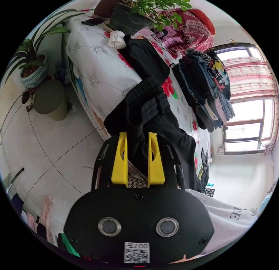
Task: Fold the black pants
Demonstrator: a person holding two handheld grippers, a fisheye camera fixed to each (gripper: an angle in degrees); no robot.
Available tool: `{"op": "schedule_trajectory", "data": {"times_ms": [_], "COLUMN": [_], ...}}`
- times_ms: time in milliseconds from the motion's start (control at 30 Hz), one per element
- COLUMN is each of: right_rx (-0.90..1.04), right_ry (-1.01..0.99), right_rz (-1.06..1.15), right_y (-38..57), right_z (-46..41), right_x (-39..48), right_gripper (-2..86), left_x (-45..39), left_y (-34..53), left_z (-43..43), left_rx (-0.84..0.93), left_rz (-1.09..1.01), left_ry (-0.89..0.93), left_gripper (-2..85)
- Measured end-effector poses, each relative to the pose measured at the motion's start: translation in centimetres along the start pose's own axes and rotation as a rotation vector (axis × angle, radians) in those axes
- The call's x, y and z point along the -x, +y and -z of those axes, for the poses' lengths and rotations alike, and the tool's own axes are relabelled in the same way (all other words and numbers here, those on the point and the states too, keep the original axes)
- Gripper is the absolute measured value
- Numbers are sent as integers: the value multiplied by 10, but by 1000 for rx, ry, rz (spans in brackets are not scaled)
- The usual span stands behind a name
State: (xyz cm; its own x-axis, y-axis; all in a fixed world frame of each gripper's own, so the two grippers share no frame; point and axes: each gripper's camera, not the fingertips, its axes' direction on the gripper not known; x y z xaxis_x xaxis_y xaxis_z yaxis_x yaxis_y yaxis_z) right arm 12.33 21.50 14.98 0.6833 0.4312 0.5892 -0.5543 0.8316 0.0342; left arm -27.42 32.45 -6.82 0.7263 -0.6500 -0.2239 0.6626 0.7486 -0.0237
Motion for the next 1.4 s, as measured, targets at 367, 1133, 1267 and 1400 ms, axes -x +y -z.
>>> {"op": "schedule_trajectory", "data": {"times_ms": [367,1133,1267,1400], "right_rx": [90,25,-21,50], "right_ry": [-136,-284,-324,-356], "right_rz": [253,-212,-185,149], "right_y": [-48,-10,-12,-8], "right_z": [44,-2,-7,-6], "right_x": [28,-51,2,106], "right_gripper": [1,64,44,41], "left_x": [-31,73,99,114], "left_y": [-16,43,61,66], "left_z": [23,17,18,1], "left_rx": [32,-125,-253,-279], "left_rz": [-150,138,257,285], "left_ry": [-29,156,144,258], "left_gripper": [45,55,91,140]}}
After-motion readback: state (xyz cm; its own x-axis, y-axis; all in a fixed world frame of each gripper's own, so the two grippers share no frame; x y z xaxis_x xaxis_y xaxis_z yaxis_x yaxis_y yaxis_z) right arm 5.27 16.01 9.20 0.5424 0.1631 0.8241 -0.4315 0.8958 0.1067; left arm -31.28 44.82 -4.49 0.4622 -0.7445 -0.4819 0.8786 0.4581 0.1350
